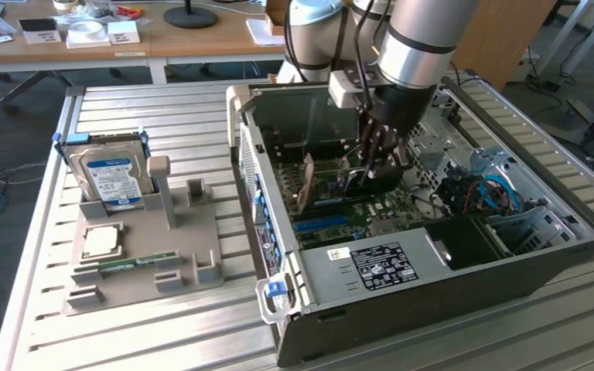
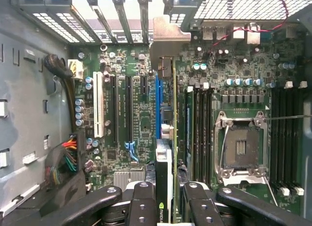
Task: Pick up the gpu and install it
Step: 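Insert the gpu into the slot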
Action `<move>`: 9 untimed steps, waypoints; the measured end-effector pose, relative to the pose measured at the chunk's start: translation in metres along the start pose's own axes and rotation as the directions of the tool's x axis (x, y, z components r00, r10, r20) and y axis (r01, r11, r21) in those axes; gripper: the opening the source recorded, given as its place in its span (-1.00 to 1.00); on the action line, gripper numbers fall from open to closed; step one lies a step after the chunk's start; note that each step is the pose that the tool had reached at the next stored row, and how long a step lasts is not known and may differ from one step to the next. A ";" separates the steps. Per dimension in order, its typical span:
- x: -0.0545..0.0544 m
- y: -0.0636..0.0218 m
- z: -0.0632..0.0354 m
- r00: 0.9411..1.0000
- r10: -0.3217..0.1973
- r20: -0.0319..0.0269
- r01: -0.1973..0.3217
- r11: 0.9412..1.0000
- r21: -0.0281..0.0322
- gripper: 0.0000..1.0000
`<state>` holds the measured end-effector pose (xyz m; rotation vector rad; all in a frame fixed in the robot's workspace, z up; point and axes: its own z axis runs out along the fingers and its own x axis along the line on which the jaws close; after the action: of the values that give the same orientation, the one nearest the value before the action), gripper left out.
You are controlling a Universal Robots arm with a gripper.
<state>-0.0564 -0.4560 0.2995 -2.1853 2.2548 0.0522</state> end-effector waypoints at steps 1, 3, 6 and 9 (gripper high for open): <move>0.000 0.0004 0.0008 1.000 0.000 0.000 0.000 1.000 0.000 -0.47; 0.001 0.0014 0.0023 1.000 -0.001 0.000 0.001 1.000 0.000 -0.47; 0.002 0.0036 0.0031 1.000 -0.002 0.000 0.002 1.000 0.000 -0.47; 0.003 0.0053 0.0034 1.000 -0.003 0.000 0.003 1.000 0.001 -0.47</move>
<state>-0.0619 -0.4591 0.2962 -2.1879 2.2516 0.0515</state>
